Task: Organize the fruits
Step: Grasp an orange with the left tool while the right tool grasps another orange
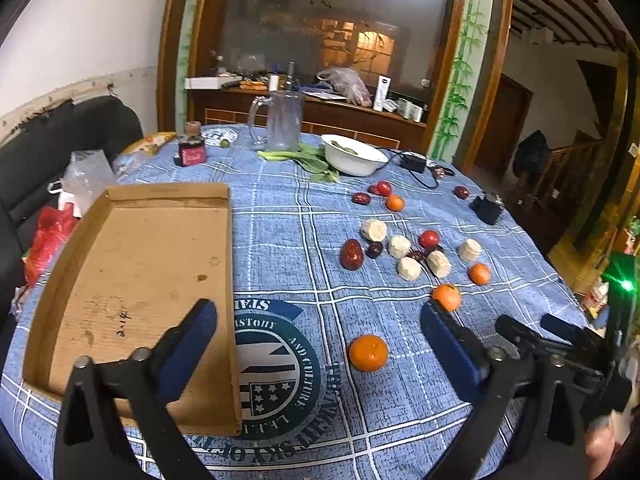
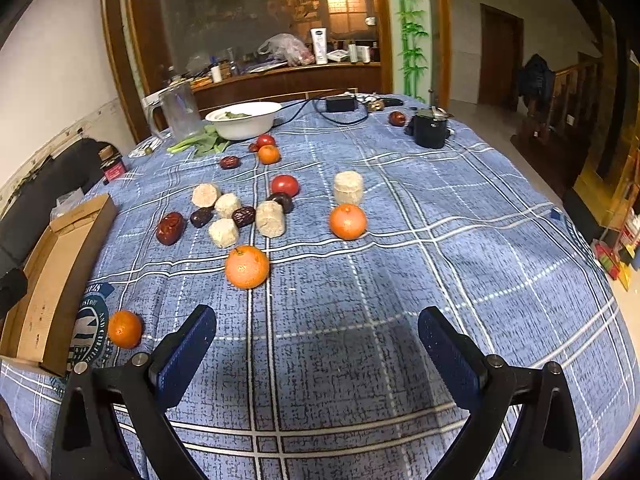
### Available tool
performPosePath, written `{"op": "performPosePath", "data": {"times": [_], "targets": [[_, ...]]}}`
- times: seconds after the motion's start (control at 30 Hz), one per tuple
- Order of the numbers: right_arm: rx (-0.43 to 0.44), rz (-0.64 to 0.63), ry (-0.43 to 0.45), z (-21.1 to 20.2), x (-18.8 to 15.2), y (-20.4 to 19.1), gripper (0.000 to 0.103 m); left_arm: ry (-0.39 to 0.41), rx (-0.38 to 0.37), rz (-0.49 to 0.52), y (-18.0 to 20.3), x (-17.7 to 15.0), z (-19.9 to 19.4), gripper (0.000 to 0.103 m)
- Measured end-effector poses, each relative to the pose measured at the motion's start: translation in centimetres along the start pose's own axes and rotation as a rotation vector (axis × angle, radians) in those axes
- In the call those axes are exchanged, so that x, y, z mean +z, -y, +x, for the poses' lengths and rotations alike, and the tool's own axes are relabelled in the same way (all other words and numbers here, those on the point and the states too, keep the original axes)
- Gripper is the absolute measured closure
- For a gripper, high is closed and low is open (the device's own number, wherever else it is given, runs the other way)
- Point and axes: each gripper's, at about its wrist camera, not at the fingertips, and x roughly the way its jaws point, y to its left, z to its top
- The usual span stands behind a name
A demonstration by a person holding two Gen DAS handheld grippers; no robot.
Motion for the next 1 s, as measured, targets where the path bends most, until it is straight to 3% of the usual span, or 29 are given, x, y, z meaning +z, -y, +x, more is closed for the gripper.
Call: {"op": "performPosePath", "data": {"times": [0.07, 0.23, 0.33, 0.53, 0.63, 0.8, 0.87, 0.93, 0.97, 1.0], "targets": [[0.025, -0.009, -0.025, 0.7, 0.4, -0.2, 0.007, -0.026, -0.034, 0.011, 0.2, -0.1, 0.5, 0.022], [0.1, 0.0, -0.103, 2.7, 1.3, -0.3, 0.025, -0.102, -0.115, 0.085, 2.2, -1.0, 2.2, 0.039], [0.129, 0.016, -0.145, 4.2, 2.0, -0.2, 0.03, -0.137, -0.144, 0.13, 3.6, -1.5, 3.2, 0.044], [0.155, 0.003, -0.173, 5.8, 3.2, -1.0, 0.03, -0.205, -0.167, 0.163, 4.7, -2.3, 5.8, 0.044], [0.163, -0.018, -0.183, 6.5, 3.4, -1.7, 0.03, -0.247, -0.172, 0.174, 5.1, -2.7, 7.3, 0.049], [0.158, -0.046, -0.203, 7.9, 3.3, -2.7, 0.03, -0.251, -0.133, 0.192, 5.3, -2.7, 8.1, 0.051], [0.149, -0.059, -0.206, 8.1, 3.3, -3.0, 0.032, -0.246, -0.089, 0.209, 5.4, -2.8, 8.3, 0.063], [0.13, -0.075, -0.2, 8.3, 3.1, -3.3, 0.043, -0.243, -0.026, 0.234, 5.3, -2.9, 8.6, 0.073], [0.118, -0.09, -0.193, 8.3, 3.0, -3.5, 0.054, -0.246, -0.012, 0.225, 5.0, -2.9, 8.7, 0.074], [0.122, -0.094, -0.189, 8.2, 3.0, -3.6, 0.056, -0.247, -0.02, 0.208, 4.7, -2.7, 8.8, 0.074]]}}
